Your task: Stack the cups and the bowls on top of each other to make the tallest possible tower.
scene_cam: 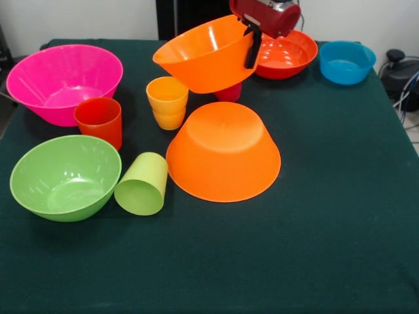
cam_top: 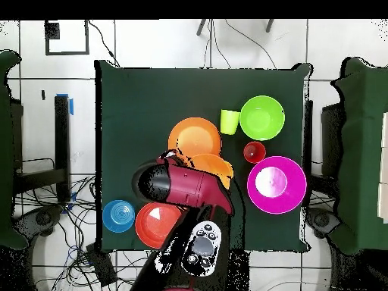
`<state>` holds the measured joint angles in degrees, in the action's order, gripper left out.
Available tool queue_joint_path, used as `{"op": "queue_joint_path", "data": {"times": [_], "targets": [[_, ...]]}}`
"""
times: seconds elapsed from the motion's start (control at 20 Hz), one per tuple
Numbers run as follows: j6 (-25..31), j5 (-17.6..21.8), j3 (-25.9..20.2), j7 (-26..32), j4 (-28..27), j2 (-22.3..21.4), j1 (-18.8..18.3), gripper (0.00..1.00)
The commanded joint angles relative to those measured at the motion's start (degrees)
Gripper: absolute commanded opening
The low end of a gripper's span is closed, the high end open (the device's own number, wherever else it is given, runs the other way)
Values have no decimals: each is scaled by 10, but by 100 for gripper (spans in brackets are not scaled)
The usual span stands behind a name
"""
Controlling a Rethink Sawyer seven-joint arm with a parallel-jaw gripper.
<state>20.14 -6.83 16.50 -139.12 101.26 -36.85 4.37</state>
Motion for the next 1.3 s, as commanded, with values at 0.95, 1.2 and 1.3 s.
{"op": "queue_joint_path", "data": {"times": [0.95,1.2,1.3], "targets": [[56,41,-62,27,-72,12,3,0],[68,45,-68,43,-88,15,-6,0],[80,46,-70,50,-98,15,-9,0]]}}
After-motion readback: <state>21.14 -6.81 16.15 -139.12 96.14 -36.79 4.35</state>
